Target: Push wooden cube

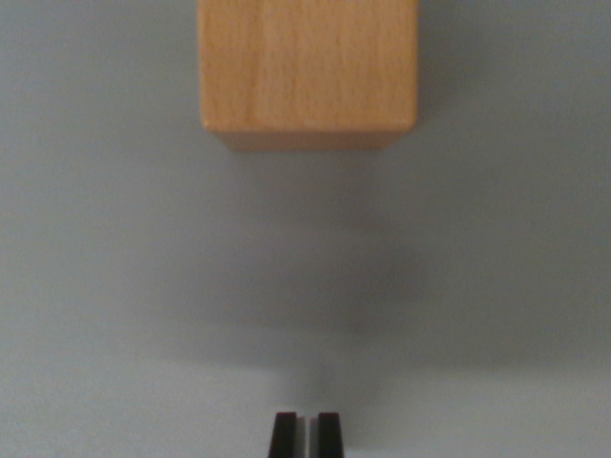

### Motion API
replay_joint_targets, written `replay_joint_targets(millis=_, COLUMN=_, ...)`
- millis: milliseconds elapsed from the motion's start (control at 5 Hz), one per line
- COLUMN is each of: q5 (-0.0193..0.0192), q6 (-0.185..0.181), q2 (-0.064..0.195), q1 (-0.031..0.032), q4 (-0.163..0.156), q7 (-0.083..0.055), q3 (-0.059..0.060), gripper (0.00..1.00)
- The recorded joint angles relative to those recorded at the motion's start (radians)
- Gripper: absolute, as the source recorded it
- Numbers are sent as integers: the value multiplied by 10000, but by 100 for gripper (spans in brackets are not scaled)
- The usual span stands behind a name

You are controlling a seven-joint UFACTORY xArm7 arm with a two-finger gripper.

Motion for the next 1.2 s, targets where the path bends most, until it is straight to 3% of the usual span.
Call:
replay_joint_targets(millis=1000, q5=-1, q6=-10, q2=-1, q1=0, q4=-11, q7=0, q3=0, gripper=0)
replay_joint_targets(millis=1200, q5=-1, q6=-10, q2=-1, q1=0, q4=-11, q7=0, q3=0, gripper=100)
